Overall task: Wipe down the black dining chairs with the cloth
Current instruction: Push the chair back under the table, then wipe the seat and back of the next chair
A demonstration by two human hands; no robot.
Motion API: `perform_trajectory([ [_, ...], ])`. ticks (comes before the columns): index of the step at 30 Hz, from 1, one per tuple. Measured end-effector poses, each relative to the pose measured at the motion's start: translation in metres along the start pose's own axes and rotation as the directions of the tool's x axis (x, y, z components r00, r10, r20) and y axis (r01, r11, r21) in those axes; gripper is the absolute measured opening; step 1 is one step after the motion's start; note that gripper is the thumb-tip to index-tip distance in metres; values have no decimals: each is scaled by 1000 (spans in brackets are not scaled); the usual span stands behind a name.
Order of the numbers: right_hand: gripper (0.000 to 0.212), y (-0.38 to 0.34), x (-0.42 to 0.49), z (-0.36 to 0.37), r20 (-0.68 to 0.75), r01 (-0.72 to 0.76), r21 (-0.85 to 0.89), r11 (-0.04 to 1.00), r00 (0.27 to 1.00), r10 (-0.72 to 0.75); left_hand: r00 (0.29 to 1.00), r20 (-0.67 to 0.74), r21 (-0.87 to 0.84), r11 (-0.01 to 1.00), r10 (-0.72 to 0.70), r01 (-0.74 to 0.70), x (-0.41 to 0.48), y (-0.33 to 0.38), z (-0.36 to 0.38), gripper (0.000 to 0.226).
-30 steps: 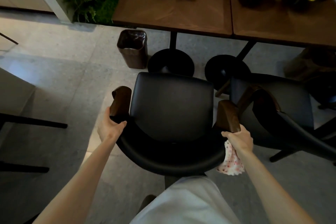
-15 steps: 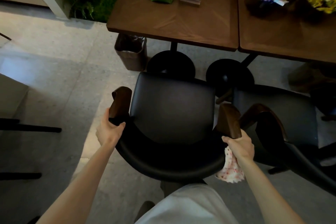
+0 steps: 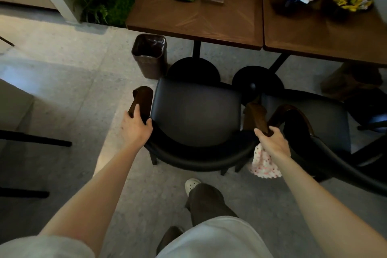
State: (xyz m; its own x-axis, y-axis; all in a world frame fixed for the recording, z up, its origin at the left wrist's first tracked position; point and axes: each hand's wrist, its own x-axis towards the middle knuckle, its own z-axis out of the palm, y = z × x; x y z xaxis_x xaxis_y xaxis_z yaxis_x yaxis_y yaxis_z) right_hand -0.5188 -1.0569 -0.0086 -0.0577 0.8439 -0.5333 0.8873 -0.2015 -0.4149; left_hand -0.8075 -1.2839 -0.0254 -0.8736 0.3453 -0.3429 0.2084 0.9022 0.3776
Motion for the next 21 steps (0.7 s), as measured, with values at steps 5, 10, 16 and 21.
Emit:
perform_trajectory([
  [5, 41, 0, -68, -25, -111, 197, 234, 952, 978, -175, 977, -2, -25, 977, 211, -211, -60, 18, -9, 60],
  [10, 29, 9, -135, -57, -131, 347, 402, 847, 938, -322, 867, 74, -188, 860, 494, -474, -146, 54, -16, 57],
  [16, 21, 57, -191, -107, -167, 428, 494, 757, 901, -400, 472, 406, -556, 622, 782, -552, -277, 120, -17, 58],
  [21, 19, 121, -201, -156, -142, 384, 614, 689, 913, -383, 450, 234, -514, 503, 862, -695, -343, 153, 15, 16],
])
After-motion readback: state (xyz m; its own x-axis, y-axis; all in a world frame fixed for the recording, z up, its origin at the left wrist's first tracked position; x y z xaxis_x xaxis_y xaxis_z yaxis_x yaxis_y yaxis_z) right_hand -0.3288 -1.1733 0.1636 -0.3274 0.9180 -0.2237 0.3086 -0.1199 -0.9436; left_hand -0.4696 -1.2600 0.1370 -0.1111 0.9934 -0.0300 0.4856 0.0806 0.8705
